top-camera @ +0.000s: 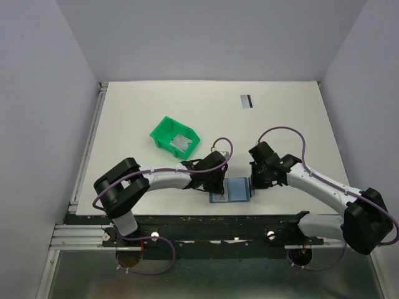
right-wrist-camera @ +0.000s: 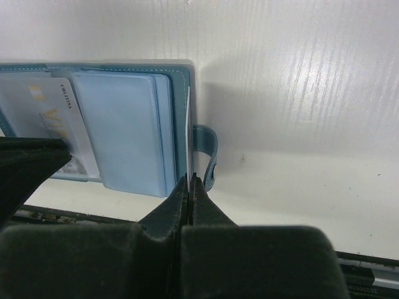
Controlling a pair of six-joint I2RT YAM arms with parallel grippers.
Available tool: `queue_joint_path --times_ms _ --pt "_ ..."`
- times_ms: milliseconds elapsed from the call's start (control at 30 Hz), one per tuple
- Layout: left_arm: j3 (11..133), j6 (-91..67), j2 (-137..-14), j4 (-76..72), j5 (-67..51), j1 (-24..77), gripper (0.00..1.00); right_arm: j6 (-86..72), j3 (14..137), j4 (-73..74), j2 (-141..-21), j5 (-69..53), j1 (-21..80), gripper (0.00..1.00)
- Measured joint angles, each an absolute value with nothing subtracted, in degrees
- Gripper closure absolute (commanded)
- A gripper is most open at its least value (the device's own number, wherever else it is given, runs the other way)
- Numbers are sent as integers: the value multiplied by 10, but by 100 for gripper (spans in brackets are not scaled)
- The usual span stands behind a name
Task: Put the credit cards into the card holder
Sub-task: Turn over the card slot in the card holder.
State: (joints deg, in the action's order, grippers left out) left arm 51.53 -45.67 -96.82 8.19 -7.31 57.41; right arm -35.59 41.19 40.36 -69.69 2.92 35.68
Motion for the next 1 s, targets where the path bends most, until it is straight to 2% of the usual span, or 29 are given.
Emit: queue_joint_path --times_ms 400,1000 --pt "515 -457 -969 81 -74 574 100 -360 364 354 -613 18 359 100" --pt "515 -457 -970 78 -76 574 100 -362 364 324 -639 -18 359 100"
